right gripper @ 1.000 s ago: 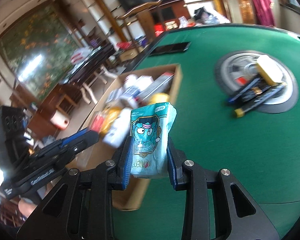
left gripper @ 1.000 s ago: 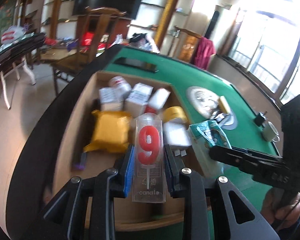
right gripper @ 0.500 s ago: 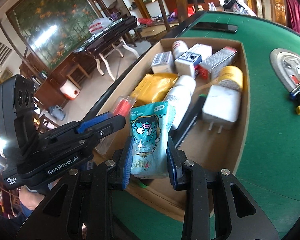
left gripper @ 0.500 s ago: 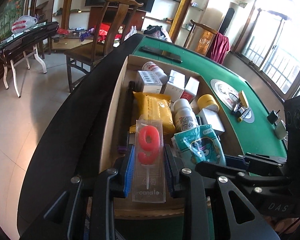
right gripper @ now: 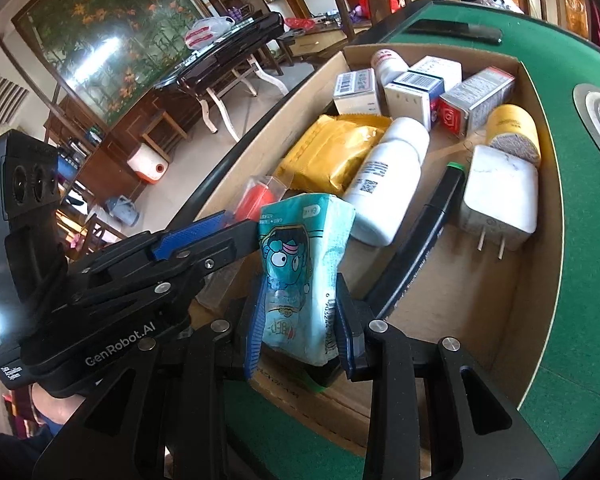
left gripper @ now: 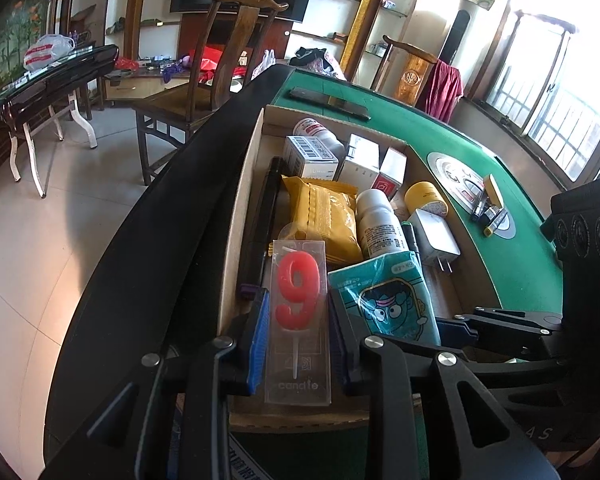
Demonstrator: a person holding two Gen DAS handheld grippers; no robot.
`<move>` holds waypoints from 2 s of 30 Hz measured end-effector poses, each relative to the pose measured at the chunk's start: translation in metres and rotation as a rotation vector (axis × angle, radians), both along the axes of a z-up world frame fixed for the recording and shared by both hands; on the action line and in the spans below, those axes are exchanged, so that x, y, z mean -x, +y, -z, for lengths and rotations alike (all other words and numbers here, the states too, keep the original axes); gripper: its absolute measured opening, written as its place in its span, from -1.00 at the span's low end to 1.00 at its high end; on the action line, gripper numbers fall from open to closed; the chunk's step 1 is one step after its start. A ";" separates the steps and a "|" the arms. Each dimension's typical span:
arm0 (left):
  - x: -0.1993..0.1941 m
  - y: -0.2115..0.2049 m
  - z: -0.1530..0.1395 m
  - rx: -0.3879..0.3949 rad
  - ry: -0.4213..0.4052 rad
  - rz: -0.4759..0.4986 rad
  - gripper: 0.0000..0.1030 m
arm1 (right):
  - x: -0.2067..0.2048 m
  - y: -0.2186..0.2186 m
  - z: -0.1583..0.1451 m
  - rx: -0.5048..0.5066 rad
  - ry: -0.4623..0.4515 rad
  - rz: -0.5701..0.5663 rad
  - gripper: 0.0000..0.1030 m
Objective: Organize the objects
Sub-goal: 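Open both tools to release the candle box and blue packet into the box, then move both tools back to the markers beside the white charger on the table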
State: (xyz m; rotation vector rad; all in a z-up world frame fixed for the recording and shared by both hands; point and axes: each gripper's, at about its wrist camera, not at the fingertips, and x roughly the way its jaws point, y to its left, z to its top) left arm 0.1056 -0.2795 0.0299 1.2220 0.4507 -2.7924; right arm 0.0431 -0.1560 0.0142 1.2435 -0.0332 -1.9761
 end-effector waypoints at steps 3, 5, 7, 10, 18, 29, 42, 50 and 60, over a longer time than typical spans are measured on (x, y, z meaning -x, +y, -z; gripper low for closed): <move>0.000 0.000 0.000 -0.003 0.000 0.000 -0.45 | -0.002 -0.002 0.000 -0.003 0.008 -0.005 -0.40; -0.001 -0.001 0.000 -0.015 0.000 0.003 -0.45 | -0.005 -0.002 -0.001 -0.017 0.026 -0.013 -0.37; -0.001 -0.001 -0.001 -0.020 -0.002 0.009 -0.45 | -0.009 -0.003 -0.004 -0.042 0.057 -0.016 -0.33; -0.002 -0.001 -0.003 -0.019 0.001 0.012 -0.45 | -0.013 -0.002 -0.009 -0.061 0.084 -0.026 -0.26; -0.003 0.005 -0.008 -0.013 0.001 0.028 -0.45 | -0.014 0.005 -0.017 -0.050 0.098 -0.025 -0.26; -0.004 0.004 -0.014 -0.031 0.013 0.010 -0.45 | -0.002 0.015 -0.006 0.041 -0.011 -0.024 -0.21; 0.001 0.026 -0.024 0.002 0.017 0.050 -0.44 | 0.003 0.053 -0.023 0.109 0.004 0.043 -0.21; 0.010 0.060 -0.043 0.035 0.035 0.122 -0.44 | 0.024 0.107 -0.033 0.180 0.002 0.155 -0.21; 0.068 0.168 -0.063 0.106 0.008 0.392 -0.13 | 0.099 0.263 -0.047 0.187 0.036 0.528 -0.21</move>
